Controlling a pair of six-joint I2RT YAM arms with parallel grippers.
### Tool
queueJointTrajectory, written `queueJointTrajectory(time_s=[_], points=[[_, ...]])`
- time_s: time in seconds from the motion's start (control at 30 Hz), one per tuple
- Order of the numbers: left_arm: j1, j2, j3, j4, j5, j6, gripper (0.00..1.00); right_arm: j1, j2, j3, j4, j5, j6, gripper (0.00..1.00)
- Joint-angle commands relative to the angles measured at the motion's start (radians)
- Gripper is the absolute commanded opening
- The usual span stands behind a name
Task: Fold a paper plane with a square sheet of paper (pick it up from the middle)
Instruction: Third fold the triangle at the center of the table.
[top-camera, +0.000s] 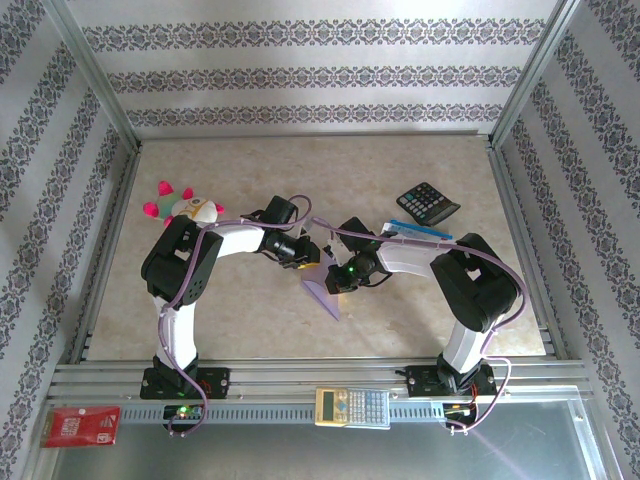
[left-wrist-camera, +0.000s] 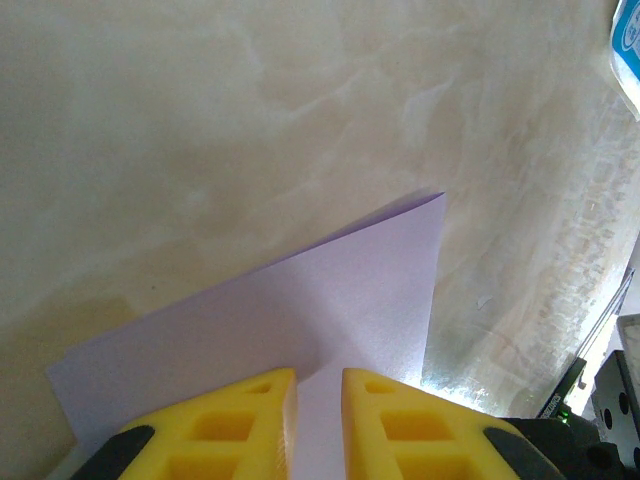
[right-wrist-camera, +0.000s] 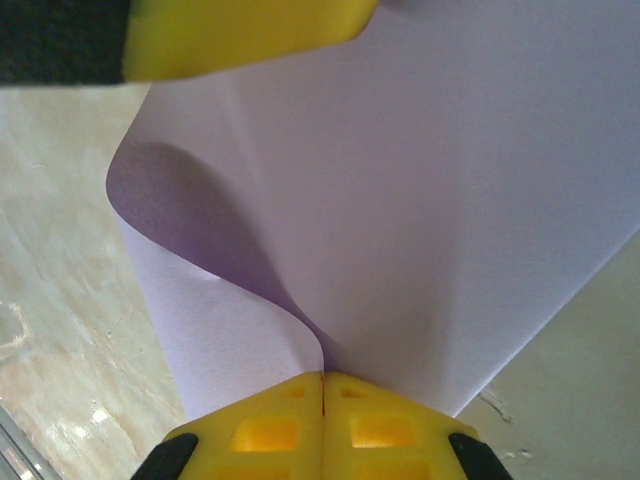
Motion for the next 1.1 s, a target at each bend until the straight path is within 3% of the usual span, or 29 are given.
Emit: queueJointTrajectory(time_s=[0.0,0.5,1.07], points=[[-0.005,0.033,-0.021,-0.093,-0.068,0.028,0.22,-0.009,0.008,-0.008,0.003,0.036,-0.024,0.05],[-0.005,0.019,0.0,-0.098,-0.065,0.017,0.22,-0.008,0.009,-0.064,0.015,0.063,-0.017,0.03],[0.012,-0.019,0.133,-0.157,-0.078,0.013,0.29,-0.004,0.007,-0.101,0.047,0.062,0.003,0.03]])
